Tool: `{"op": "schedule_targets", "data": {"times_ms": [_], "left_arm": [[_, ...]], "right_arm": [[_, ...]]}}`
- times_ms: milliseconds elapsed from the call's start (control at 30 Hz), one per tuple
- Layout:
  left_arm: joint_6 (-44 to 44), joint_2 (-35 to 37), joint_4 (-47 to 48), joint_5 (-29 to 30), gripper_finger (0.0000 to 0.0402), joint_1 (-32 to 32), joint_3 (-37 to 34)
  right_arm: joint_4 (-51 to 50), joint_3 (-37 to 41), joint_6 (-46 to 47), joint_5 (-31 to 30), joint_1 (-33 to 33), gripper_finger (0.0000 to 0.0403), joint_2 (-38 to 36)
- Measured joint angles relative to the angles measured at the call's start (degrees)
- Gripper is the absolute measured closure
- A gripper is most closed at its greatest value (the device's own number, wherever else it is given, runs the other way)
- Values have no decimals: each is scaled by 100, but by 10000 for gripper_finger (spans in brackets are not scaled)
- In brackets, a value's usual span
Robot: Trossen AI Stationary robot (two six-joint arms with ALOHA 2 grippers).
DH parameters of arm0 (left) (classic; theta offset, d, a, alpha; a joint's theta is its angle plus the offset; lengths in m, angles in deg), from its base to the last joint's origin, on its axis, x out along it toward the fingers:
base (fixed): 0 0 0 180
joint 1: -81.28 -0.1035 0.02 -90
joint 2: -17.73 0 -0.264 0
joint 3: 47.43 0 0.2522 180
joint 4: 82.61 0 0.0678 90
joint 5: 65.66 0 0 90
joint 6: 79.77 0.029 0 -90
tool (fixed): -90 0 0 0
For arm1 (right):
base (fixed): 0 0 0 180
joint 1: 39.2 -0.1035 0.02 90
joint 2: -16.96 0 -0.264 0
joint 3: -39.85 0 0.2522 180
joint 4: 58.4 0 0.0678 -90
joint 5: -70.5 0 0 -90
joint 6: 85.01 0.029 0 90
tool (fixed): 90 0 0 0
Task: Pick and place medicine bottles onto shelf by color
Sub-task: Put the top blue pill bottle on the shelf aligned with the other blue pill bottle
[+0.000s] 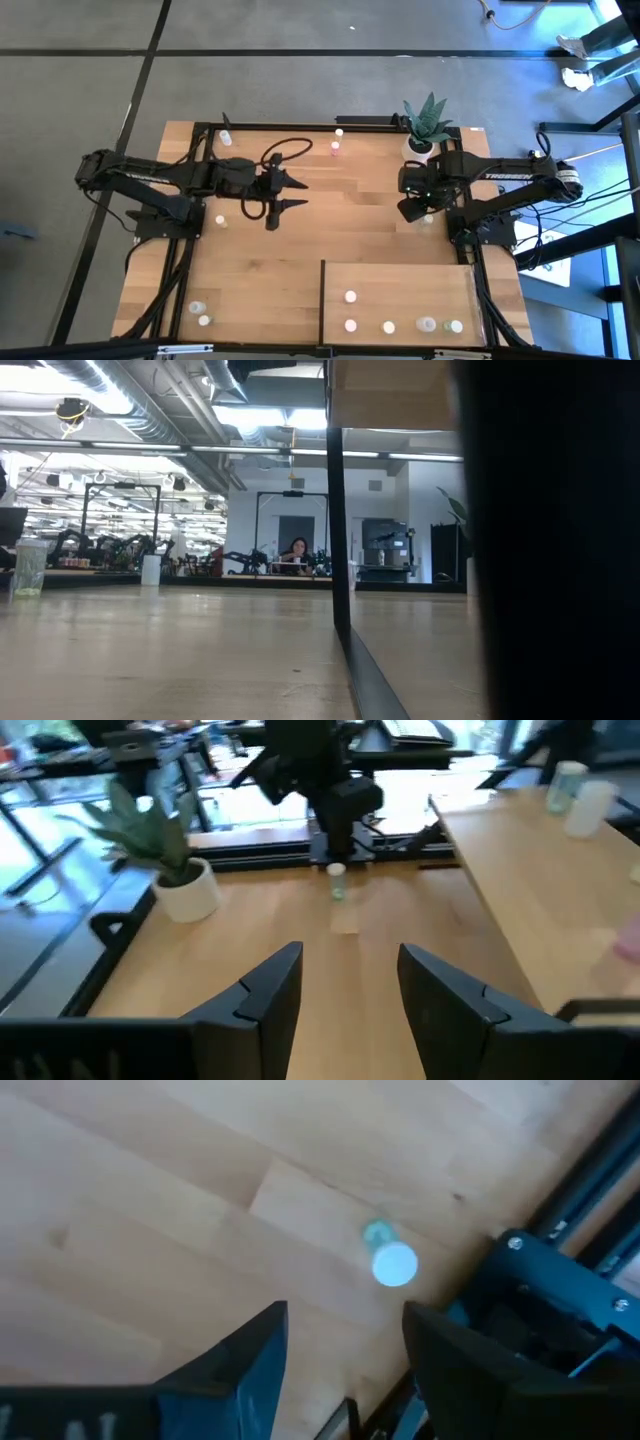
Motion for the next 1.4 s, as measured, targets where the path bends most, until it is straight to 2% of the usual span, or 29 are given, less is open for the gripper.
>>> {"op": "schedule_targets", "data": {"times_ms": [300,467,933,1400], "left_arm": [[544,0,27,-1956,242,-1010,0],[554,0,29,-2402,242,-1182,0],[568,0,31,-2471,242,-1192,0],[566,0,31,-2468,242,-1192,0]], "right_arm": [[-7,332,257,153,229,203,238],[74,648,463,309,244,203,342],[695,1231,313,297,244,203,346],[847,1670,297,251,244,203,348]]}}
